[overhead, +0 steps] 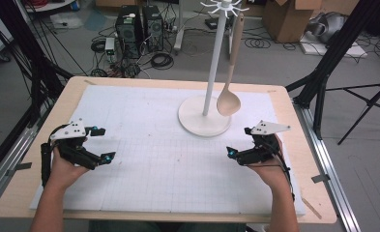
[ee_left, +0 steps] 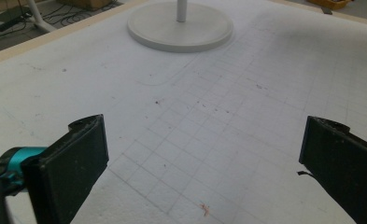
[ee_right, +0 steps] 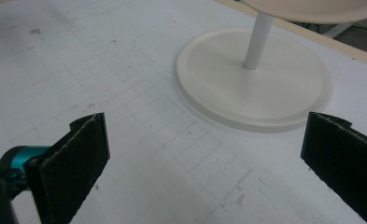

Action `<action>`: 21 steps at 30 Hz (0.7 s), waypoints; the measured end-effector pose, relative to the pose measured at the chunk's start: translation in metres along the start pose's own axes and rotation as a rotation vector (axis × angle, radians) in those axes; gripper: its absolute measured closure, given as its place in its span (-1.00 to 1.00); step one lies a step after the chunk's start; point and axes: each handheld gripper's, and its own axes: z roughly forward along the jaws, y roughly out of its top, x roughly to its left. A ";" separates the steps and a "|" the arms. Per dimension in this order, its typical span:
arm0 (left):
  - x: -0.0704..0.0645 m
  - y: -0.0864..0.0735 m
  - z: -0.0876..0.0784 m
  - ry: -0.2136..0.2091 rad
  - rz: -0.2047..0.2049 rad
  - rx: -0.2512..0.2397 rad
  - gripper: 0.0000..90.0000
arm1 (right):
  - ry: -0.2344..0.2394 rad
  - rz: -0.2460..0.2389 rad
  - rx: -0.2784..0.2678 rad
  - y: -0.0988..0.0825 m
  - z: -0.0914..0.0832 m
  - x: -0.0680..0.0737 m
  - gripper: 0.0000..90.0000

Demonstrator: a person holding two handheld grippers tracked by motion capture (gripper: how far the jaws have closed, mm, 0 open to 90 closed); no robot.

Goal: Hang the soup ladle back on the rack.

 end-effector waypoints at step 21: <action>-0.002 0.000 0.005 -0.009 0.003 0.020 -0.96 | 0.017 0.003 0.047 -0.002 0.009 0.001 -1.00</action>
